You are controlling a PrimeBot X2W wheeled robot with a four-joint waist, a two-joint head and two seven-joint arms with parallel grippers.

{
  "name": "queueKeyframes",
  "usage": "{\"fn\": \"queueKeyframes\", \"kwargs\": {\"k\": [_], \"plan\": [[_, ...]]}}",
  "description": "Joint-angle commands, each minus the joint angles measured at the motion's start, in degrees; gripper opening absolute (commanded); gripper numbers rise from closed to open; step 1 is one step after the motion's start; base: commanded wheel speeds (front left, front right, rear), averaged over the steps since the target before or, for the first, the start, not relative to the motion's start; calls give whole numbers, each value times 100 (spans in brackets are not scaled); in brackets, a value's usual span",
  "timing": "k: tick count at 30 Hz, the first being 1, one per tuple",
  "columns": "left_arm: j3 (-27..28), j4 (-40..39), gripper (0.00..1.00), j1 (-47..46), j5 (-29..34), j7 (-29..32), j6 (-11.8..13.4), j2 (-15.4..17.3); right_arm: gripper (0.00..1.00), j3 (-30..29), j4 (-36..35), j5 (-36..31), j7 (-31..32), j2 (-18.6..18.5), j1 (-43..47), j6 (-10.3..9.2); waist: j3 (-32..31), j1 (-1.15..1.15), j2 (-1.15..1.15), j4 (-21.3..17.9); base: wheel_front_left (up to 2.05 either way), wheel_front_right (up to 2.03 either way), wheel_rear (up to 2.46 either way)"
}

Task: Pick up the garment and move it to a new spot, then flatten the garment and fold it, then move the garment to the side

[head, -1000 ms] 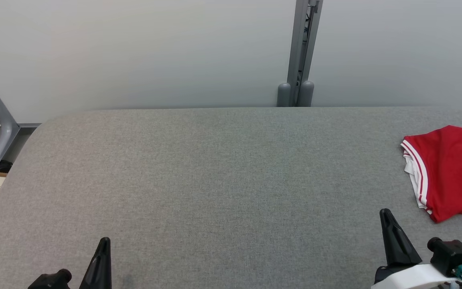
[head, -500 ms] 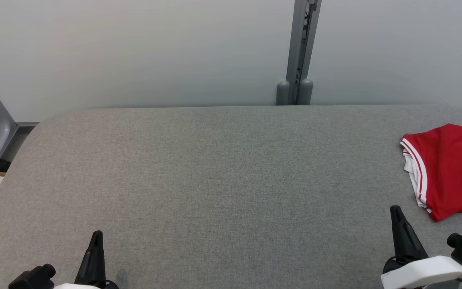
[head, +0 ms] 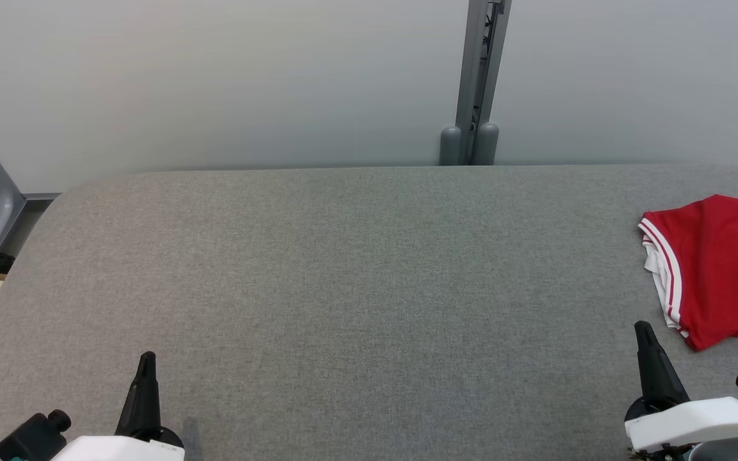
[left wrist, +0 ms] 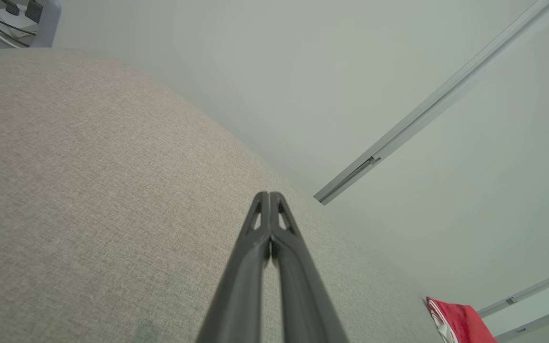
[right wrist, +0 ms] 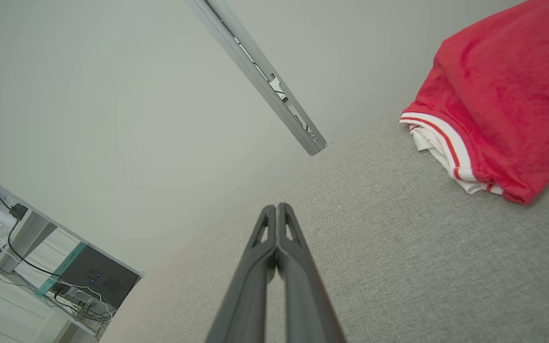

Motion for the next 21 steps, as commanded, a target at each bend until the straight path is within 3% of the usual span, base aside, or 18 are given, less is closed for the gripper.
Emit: {"fn": "queueKeyframes", "kwargs": {"k": [1, 21], "plan": [[39, -88, 0, -181, -182, 47, -20, 39, 0, -37, -87, 212, 45, -57, -150, 0, 3, 0, -1, -2, 0, 0, 0], [123, -117, 0, -385, -1515, 423, -36, 46, 0, -189, -88, 1652, 409, -76, -248, 0, 49, 0, -1, -29, 0, 0, 0]]}}
